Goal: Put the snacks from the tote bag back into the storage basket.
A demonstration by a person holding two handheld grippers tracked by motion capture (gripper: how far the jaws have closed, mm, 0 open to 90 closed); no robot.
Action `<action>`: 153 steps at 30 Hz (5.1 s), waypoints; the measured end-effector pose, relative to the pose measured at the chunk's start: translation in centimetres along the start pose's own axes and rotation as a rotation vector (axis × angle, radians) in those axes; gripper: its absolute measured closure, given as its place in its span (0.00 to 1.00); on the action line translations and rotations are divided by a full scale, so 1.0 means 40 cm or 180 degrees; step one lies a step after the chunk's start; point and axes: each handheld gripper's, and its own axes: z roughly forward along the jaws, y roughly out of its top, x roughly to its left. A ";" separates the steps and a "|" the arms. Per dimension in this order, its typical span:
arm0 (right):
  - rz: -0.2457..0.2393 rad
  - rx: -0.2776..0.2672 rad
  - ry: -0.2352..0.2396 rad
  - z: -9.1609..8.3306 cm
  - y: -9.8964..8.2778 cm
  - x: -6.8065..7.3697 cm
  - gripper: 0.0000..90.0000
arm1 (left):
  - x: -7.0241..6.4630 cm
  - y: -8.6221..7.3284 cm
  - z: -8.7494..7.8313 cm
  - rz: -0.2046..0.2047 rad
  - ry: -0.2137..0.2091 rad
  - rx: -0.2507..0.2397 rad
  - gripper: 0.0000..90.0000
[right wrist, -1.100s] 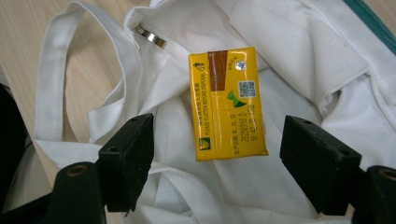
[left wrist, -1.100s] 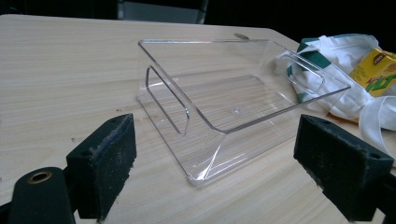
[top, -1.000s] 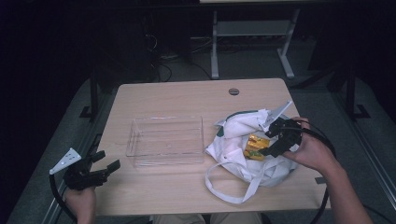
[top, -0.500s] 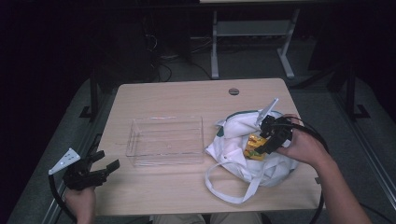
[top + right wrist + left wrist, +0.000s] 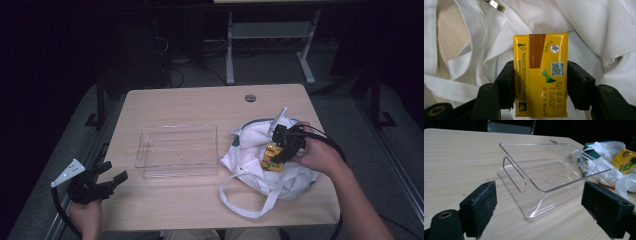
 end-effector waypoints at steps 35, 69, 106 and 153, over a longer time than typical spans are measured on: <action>0.0001 0.0198 -0.0039 0.001 0.022 -0.015 0.57 | 0.003 -0.002 -0.002 -0.0047 -0.0017 -0.0035 0.14; 0.0006 0.0112 -0.0033 -0.125 0.069 -0.017 0.58 | 0.001 -0.001 -0.005 -0.0053 0.0005 -0.0064 0.14; -0.0352 0.0005 -0.0024 -0.207 0.241 0.034 0.58 | 0.004 0.000 -0.009 -0.0017 0.0016 -0.0071 0.14; -0.0821 -0.0076 0.0135 -0.178 0.444 0.111 0.58 | 0.005 0.000 -0.006 -0.0048 0.0005 -0.0098 0.14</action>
